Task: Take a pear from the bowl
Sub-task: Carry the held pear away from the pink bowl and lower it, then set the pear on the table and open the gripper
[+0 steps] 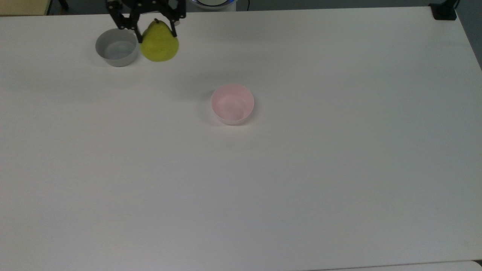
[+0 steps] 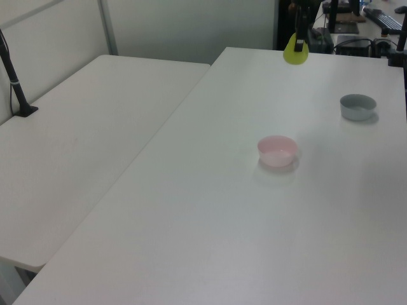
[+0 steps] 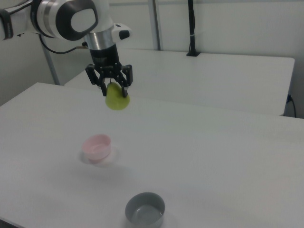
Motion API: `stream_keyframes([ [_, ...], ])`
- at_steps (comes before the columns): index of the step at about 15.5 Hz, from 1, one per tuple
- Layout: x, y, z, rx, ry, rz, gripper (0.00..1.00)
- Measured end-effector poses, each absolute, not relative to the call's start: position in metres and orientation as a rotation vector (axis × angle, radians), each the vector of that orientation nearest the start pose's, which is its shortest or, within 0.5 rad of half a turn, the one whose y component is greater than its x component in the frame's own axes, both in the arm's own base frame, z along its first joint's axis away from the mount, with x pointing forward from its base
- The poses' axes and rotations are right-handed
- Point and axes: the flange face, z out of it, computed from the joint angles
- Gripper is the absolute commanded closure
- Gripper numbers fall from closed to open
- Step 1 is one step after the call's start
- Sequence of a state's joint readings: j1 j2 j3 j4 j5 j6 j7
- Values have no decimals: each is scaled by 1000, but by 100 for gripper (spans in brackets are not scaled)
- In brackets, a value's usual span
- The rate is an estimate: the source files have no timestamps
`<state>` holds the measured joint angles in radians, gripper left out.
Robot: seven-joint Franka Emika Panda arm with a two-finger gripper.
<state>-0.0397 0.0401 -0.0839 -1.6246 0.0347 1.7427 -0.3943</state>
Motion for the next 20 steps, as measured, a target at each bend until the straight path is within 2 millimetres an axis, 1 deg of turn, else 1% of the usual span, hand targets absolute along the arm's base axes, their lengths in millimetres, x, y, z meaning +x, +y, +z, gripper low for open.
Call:
stream_keyframes([
  [2, 581, -86, 588, -3105, -425, -154, 100],
  [3, 587, -97, 581, -3113, -414, -175, 100],
  [6, 604, -114, 558, -3128, -377, -178, 100],
  [10, 638, -138, 512, -3154, -336, -204, 100],
  [12, 650, -145, 485, -3160, -325, -188, 100],
  [13, 653, -149, 472, -3161, -318, -167, 100],
  [14, 657, -156, 454, -3162, -309, -138, 100],
  [18, 669, -172, 419, -3196, -319, -165, 100],
  [20, 672, -181, 398, -3200, -309, -151, 100],
])
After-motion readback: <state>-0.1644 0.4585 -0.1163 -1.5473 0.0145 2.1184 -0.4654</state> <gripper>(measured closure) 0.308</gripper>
